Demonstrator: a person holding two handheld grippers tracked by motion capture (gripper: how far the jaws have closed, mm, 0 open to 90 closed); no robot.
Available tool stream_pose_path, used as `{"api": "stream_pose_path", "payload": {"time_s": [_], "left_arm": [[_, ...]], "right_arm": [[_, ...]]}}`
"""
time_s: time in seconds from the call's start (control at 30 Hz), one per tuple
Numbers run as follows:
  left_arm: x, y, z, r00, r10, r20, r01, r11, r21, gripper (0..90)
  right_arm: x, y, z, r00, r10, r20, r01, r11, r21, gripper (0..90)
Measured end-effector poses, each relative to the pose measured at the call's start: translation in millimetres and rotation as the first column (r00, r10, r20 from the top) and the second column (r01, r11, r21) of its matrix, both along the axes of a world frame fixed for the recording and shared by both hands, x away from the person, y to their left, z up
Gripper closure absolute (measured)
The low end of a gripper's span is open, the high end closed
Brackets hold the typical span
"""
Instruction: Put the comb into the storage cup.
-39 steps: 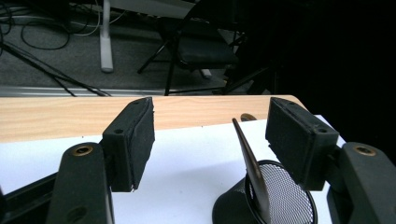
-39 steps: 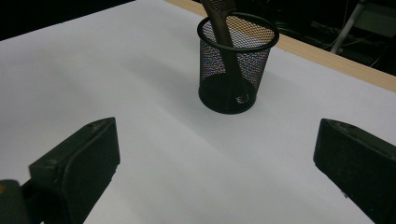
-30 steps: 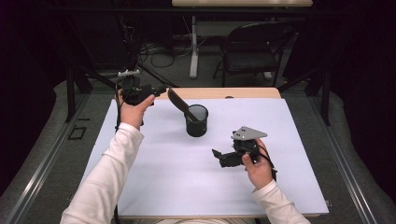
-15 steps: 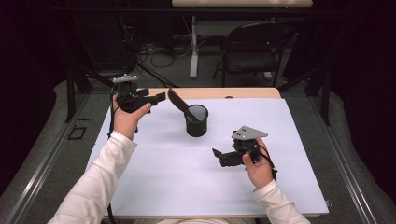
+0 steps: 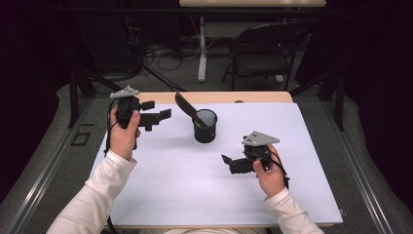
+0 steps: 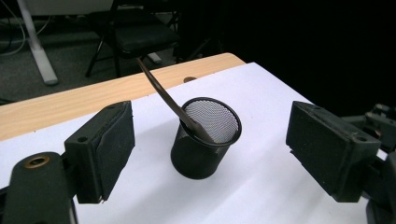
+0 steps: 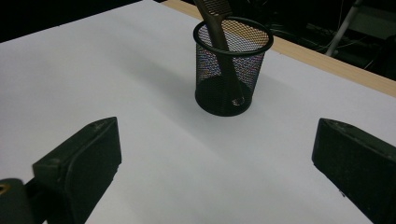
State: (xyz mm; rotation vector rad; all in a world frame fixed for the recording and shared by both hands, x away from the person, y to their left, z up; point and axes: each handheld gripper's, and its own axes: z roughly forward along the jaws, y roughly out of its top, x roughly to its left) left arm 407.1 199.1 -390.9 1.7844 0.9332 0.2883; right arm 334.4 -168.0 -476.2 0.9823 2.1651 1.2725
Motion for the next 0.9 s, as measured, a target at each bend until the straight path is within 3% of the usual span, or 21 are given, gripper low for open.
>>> {"api": "stream_pose_path", "payload": {"time_s": [0.57, 0.9], "left_arm": [[-24.4, 6.7, -9.9, 0.9989, -0.038, 0.029, 0.037, 0.9991, 0.021, 16.0], [-44.1, 5.6, -18.7, 0.9957, -0.084, 0.039, 0.083, 0.9963, 0.021, 16.1]], "right_arm": [[-2.1, 5.4, 4.0, 0.9999, 0.010, 0.014, -0.010, 1.000, -0.012, 1.2], [-13.9, 1.8, 8.0, 0.9998, 0.014, 0.010, -0.014, 1.000, -0.009, 1.2]]}}
